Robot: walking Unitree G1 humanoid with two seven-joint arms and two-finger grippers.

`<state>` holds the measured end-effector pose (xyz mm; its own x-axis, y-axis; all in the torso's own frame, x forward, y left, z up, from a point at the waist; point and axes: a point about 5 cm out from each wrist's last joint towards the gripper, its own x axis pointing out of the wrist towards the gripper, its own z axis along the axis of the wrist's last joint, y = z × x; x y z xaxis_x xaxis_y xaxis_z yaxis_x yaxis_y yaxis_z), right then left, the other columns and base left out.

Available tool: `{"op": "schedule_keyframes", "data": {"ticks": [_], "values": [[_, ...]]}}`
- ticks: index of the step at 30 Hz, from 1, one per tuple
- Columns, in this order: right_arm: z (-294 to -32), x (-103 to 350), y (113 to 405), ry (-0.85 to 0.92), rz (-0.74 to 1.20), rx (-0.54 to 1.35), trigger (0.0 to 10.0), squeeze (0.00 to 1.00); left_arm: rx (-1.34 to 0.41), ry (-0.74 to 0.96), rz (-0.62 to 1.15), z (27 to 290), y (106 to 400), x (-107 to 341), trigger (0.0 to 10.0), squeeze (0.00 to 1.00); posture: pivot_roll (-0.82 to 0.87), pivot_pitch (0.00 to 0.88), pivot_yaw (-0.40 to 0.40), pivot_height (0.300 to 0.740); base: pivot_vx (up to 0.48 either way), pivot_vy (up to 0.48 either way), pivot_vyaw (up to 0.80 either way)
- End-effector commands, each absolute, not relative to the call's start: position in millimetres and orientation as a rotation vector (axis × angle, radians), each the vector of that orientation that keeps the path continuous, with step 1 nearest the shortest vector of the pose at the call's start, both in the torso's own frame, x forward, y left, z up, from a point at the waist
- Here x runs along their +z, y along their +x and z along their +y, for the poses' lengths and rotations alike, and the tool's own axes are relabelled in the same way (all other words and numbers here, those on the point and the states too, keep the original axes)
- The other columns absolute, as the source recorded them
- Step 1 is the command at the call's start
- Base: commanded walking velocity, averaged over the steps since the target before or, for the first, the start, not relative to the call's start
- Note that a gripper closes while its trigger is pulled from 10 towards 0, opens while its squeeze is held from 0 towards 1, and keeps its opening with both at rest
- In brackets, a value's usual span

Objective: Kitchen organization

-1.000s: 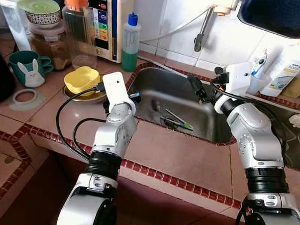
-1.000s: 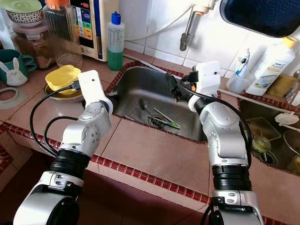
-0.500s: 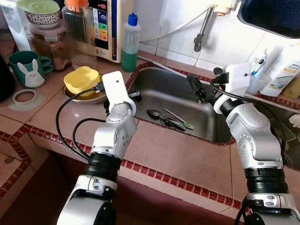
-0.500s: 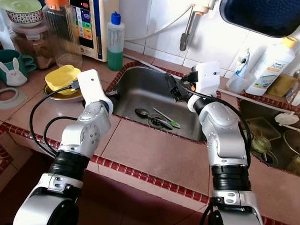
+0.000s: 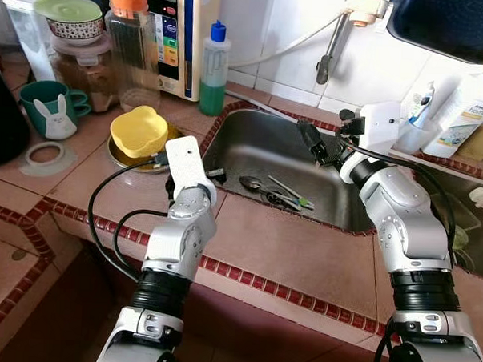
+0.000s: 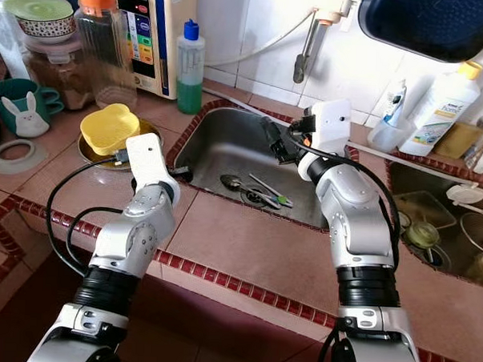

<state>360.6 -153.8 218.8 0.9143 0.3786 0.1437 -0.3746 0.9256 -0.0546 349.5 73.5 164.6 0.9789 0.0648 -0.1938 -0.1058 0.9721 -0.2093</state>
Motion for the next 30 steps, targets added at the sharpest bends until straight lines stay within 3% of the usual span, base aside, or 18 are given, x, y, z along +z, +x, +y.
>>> {"op": "schedule_keyframes", "data": {"ticks": [1,7,15,25,30], "values": [[-157.8,221.7,362.2,-0.022,-0.161,0.369,10.0,0.0,0.059,-0.198,0.145,67.7,344.7,169.0,10.0,0.0,0.04,0.007,-0.079,0.74,0.0,0.0,0.0],[-160.1,220.9,361.2,-0.008,-0.169,0.351,10.0,0.0,0.129,-0.077,0.033,111.2,343.7,183.2,10.0,0.0,0.05,0.001,-0.061,0.74,0.0,0.0,0.0],[-157.1,218.0,358.5,0.012,-0.17,0.342,10.0,0.0,0.19,-0.002,0.019,146.6,355.2,187.6,10.0,0.0,0.04,0.011,-0.038,0.74,0.0,0.0,0.0],[-156.9,215.6,353.3,0.031,-0.157,0.349,10.0,0.0,0.152,0.033,0.038,151.2,369.3,190.1,10.0,0.0,0.03,0.024,-0.022,0.74,0.0,0.0,0.0],[-140.7,206.3,341.8,0.034,-0.08,0.509,10.0,0.0,0.107,0.07,0.074,153.0,380.0,188.2,10.0,0.0,0.02,0.031,-0.014,0.74,0.0,0.0,0.0]]}}
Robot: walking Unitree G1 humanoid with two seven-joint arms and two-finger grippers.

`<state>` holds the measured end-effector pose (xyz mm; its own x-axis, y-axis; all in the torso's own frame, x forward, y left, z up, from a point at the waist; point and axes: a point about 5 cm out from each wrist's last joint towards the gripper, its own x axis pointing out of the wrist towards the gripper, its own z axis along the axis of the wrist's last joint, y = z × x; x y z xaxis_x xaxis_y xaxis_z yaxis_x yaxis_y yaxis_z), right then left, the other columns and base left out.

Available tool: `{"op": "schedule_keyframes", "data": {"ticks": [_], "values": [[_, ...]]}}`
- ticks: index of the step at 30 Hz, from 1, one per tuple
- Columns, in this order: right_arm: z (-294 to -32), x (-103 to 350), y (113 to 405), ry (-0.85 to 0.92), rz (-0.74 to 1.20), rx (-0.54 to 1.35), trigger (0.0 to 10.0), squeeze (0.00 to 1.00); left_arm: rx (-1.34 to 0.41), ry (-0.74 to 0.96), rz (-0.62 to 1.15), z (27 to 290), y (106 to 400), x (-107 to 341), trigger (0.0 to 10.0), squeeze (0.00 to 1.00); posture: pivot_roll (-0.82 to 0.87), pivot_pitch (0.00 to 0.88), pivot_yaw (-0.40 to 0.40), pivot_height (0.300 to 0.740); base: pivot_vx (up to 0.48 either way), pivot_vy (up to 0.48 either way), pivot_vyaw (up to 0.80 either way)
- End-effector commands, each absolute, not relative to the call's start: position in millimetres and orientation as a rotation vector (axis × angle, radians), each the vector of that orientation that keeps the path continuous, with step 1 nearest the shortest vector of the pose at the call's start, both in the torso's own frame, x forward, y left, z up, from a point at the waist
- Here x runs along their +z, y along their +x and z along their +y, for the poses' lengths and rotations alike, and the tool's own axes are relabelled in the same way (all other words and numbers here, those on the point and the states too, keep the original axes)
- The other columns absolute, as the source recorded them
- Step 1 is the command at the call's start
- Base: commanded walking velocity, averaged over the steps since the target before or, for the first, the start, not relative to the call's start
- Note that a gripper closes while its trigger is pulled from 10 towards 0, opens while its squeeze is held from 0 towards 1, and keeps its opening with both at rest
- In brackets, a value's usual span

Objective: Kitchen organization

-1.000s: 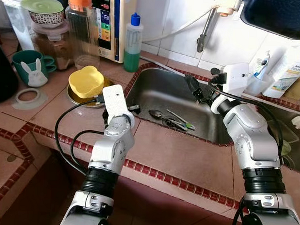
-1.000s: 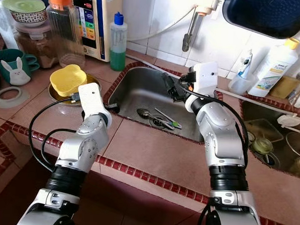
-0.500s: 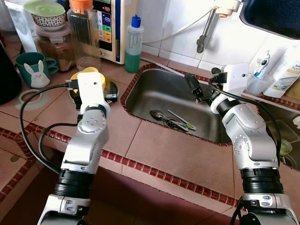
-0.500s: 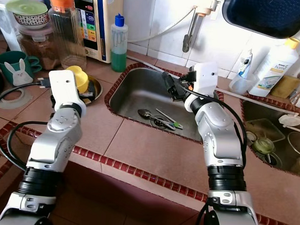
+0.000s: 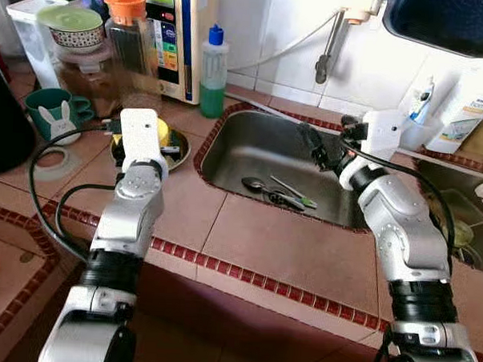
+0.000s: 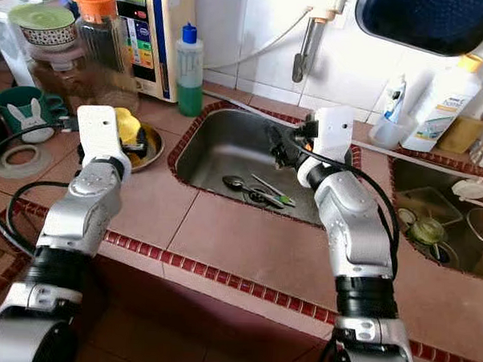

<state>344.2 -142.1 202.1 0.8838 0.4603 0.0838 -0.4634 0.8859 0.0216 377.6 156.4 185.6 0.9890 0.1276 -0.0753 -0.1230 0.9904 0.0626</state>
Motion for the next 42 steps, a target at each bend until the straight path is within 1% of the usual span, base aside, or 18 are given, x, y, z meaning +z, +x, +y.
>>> {"op": "schedule_keyframes", "data": {"ticks": [1,4,5,9,12,14,17,18,29,42], "values": [[-137.9,203.6,338.0,0.03,-0.065,0.543,10.0,0.0,0.092,0.081,0.084,153.8,382.6,187.4,10.0,0.0,0.02,0.032,-0.013,0.74,0.0,0.0,0.0],[-133.0,199.5,329.8,0.029,-0.042,0.604,10.0,0.0,0.077,0.117,0.105,160.3,388.0,186.1,10.0,0.0,0.01,0.036,-0.007,0.74,0.0,0.0,0.0],[-130.8,198.7,326.1,0.032,-0.036,0.629,10.0,0.0,0.082,0.122,0.13,167.1,391.0,184.6,10.0,0.0,0.01,0.038,-0.005,0.74,0.0,0.0,0.0],[-126.9,197.7,321.0,0.038,-0.026,0.667,10.0,0.0,0.079,0.154,0.167,176.3,393.8,181.4,10.0,0.0,0.01,0.04,0.0,0.74,0.0,0.0,0.0],[-123.4,196.9,316.4,0.032,-0.013,0.702,10.0,0.0,0.091,0.157,0.204,187.6,395.1,176.7,10.0,0.0,0.01,0.043,0.003,0.74,0.0,0.0,0.0],[-122.6,196.8,315.1,0.03,-0.008,0.711,10.0,0.0,0.084,0.153,0.216,190.0,395.4,174.7,10.0,0.0,0.01,0.044,0.004,0.74,0.0,0.0,0.0],[-121.7,197.1,312.7,0.026,0.001,0.721,10.0,0.0,0.045,0.143,0.24,191.9,395.8,170.7,1.5,0.0,0.01,0.046,0.005,0.74,0.0,0.0,0.0],[-121.2,196.9,312.2,0.027,0.006,0.726,10.0,0.0,0.036,0.142,0.242,192.1,395.7,170.1,0.0,0.0,0.01,0.047,0.004,0.74,0.0,0.0,0.0],[-115.7,188.7,306.3,0.008,0.071,0.792,10.0,0.0,-0.013,0.124,0.241,191.7,396.5,167.4,0.0,0.0,0.03,0.033,0.01,0.74,0.0,0.0,0.0],[-106.6,188.5,311.8,0.026,0.056,0.804,10.0,0.0,-0.025,0.14,0.209,197.3,396.7,171.7,0.0,0.0,0.07,0.0,0.017,0.74,0.0,0.0,0.0]]}}
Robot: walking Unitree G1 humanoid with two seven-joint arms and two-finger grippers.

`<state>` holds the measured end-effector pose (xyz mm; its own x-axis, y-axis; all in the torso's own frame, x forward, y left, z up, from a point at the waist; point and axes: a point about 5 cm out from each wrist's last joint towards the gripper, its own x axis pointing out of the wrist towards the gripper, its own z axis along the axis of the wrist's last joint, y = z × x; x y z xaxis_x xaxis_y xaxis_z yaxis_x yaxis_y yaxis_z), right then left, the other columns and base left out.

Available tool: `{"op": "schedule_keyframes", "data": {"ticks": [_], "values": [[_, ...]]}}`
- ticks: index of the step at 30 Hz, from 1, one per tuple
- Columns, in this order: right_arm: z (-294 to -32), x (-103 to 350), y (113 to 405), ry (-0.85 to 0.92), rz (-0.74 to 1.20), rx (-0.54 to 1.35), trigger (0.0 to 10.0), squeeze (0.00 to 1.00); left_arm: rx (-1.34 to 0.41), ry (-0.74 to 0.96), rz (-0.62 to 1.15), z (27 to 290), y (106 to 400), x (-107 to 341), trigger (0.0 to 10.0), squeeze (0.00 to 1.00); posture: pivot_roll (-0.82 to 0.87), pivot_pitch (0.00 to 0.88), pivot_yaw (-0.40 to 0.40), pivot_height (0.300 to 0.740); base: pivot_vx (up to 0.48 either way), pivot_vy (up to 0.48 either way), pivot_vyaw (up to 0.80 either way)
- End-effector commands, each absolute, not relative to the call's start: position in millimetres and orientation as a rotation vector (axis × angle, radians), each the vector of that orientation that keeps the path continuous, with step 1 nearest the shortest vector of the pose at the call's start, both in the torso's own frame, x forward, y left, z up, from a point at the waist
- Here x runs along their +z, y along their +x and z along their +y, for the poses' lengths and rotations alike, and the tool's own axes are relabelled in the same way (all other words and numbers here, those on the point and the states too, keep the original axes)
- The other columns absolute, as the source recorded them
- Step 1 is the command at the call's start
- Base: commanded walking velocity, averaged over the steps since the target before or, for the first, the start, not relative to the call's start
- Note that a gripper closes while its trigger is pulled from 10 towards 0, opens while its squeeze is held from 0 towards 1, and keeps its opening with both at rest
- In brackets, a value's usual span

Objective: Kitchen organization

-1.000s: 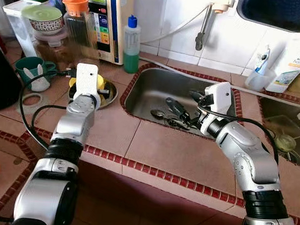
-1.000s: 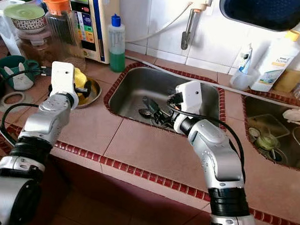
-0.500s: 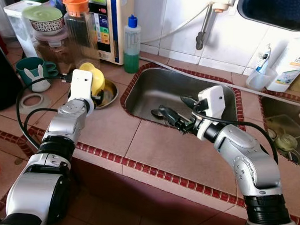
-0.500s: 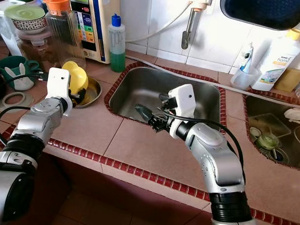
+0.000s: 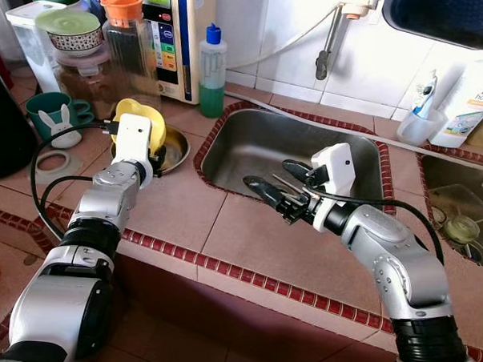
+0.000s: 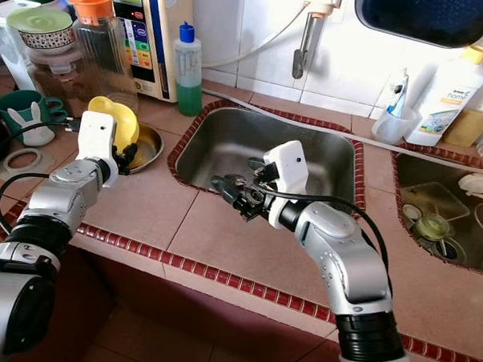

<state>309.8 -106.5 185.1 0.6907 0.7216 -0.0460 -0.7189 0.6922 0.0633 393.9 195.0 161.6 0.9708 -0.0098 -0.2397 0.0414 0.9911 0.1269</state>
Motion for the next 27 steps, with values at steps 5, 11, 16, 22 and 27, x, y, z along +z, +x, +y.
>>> {"op": "schedule_keyframes", "data": {"ticks": [5,11,16,22,27], "values": [[-102.3,189.4,315.0,0.027,0.049,0.812,10.0,0.0,-0.028,0.142,0.194,196.8,397.8,174.3,0.0,0.0,0.08,0.0,0.02,0.74,0.0,0.0,0.0],[-97.9,189.7,318.1,0.041,0.035,0.805,10.0,0.0,-0.046,0.161,0.176,193.2,398.0,175.4,0.0,0.0,0.08,0.0,0.029,0.74,0.0,0.0,0.0],[-95.1,189.7,319.6,0.049,0.026,0.803,10.0,0.0,-0.05,0.162,0.17,192.5,397.8,175.1,0.0,0.0,0.09,0.0,0.034,0.74,0.0,0.0,0.0],[-93.3,184.7,323.2,0.057,0.039,0.772,10.0,0.0,-0.066,0.171,0.11,187.6,395.6,181.8,0.0,0.0,0.1,0.0,0.033,0.74,0.0,0.0,0.0],[-94.2,178.3,327.0,0.068,0.058,0.708,10.0,0.0,-0.07,0.18,0.07,186.6,389.3,180.7,0.0,0.0,0.11,0.0,0.034,0.74,0.0,0.0,0.0]]}}
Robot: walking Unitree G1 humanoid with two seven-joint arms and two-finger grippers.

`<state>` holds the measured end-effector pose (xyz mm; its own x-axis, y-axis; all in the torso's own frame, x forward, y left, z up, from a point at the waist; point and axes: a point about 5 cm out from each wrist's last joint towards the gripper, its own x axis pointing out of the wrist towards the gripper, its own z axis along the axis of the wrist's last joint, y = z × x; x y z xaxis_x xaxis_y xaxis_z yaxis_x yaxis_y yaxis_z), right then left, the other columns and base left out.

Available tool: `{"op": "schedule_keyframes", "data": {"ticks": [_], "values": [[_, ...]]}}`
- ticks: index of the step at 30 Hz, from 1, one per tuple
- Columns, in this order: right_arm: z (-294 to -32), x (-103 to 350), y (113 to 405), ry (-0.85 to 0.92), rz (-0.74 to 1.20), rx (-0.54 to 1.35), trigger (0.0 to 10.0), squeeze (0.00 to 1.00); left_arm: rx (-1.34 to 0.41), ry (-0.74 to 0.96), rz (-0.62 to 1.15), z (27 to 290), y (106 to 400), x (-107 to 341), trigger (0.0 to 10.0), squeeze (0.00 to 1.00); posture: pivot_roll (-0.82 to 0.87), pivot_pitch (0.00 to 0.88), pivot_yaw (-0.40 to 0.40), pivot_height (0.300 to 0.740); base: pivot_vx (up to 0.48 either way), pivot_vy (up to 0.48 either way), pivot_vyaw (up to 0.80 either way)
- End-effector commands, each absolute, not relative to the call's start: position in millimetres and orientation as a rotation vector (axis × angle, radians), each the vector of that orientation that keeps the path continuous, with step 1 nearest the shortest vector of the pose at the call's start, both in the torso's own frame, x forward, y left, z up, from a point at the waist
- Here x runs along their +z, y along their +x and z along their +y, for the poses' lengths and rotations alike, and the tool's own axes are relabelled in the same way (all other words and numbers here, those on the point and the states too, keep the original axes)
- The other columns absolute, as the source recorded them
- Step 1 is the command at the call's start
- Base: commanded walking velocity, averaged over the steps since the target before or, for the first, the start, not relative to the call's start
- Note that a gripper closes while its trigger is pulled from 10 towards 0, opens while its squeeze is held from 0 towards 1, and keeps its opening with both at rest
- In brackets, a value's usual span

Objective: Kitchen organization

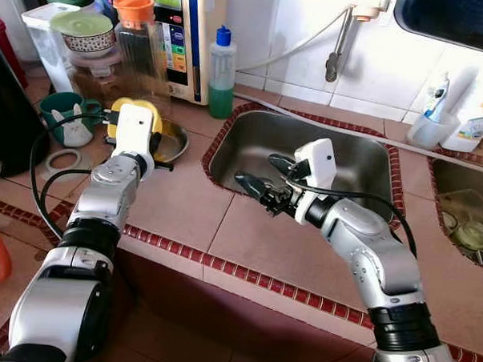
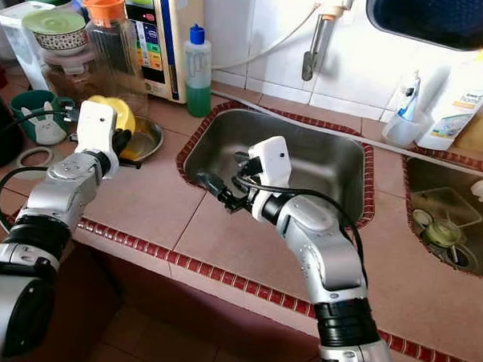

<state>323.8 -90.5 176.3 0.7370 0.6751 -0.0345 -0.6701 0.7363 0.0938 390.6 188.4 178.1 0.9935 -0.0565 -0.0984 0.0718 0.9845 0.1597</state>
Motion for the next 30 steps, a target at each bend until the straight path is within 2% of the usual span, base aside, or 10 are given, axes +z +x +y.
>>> {"op": "schedule_keyframes", "data": {"ticks": [1,5,9,13,19,22,30], "values": [[-94.6,177.1,327.8,0.071,0.062,0.695,10.0,0.0,-0.07,0.179,0.067,187.1,387.8,179.5,0.0,0.0,0.11,0.0,0.036,0.74,0.0,0.0,0.0],[-96.3,173.7,329.5,0.078,0.071,0.664,10.0,0.0,-0.06,0.178,0.056,189.0,382.9,175.3,0.0,0.0,0.1,0.0,0.037,0.74,0.0,0.0,0.0],[-99.9,175.9,334.8,0.113,0.039,0.594,10.0,0.0,-0.054,0.22,-0.087,179.3,373.3,187.5,0.0,0.0,0.1,0.0,0.032,0.74,0.0,0.0,0.0],[-107.2,186.6,350.1,0.201,-0.013,0.463,10.0,0.0,-0.158,0.354,-0.251,151.6,354.0,190.8,0.0,0.0,0.11,0.0,0.026,0.74,0.0,0.0,0.0],[-118.4,199.9,369.1,0.366,-0.03,0.341,10.0,0.0,-0.322,0.48,-0.351,119.9,329.3,181.7,0.0,0.0,0.12,0.0,0.022,0.74,0.0,0.0,0.0],[-115.8,206.9,373.8,0.407,-0.04,0.34,10.0,0.0,-0.383,0.573,-0.395,110.1,321.8,176.5,0.0,0.0,0.11,0.0,0.018,0.74,0.0,0.0,0.0],[-100.8,211.8,376.5,0.487,-0.006,0.416,10.0,0.0,-0.458,0.68,-0.449,96.7,312.2,168.3,0.0,0.0,0.11,0.0,0.01,0.74,0.0,0.0,0.0]]}}
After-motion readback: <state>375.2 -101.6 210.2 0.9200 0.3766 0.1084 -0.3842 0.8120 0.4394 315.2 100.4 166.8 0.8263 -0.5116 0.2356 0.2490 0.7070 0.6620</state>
